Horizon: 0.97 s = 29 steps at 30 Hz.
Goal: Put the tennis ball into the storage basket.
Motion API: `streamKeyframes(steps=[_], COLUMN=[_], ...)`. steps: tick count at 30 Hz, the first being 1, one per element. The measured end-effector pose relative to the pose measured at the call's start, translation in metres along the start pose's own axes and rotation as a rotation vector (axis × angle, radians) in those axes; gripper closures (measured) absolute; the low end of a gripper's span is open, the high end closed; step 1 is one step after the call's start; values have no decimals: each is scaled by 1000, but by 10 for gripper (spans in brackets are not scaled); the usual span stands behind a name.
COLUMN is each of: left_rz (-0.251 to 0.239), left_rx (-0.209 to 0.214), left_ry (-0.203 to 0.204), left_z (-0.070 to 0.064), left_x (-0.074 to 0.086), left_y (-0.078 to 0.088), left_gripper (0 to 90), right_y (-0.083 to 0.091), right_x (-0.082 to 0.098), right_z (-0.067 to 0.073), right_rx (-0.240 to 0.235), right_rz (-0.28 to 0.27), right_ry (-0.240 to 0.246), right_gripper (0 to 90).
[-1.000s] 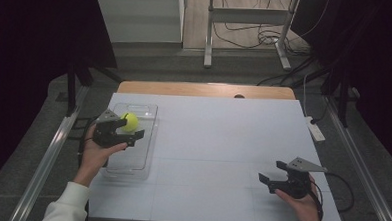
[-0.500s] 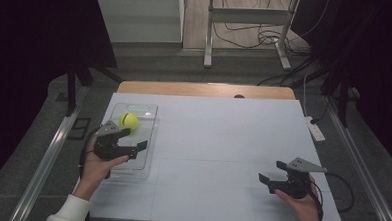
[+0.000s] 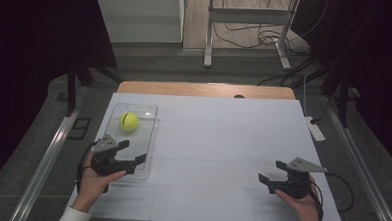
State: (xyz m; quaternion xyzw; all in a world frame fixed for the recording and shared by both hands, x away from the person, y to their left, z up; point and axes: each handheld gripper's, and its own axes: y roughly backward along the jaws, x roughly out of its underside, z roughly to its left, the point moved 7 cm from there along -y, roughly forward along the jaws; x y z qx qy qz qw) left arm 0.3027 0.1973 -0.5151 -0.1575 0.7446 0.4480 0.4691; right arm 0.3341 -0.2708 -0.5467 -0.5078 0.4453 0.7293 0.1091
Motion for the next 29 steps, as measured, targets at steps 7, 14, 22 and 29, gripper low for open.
streamKeyframes(steps=[7,14,22,29], left_rz=[-18,-11,-7,-3], left_rx=[11,14,9,12], left_ry=[-18,-32,-28,-22], left_z=[-7,-9,-8,-7], left_x=[13,17,18,19], left_y=[7,4,3,0], left_gripper=[150,148,148,146], right_y=[1,3,5,5], right_x=[-1,-3,-5,-5], right_z=[0,2,5,5], right_rx=[-10,-24,-35,-36], right_rz=[-12,-26,-34,-37], right_ry=[3,7,20,21], right_gripper=[116,115,115,114])
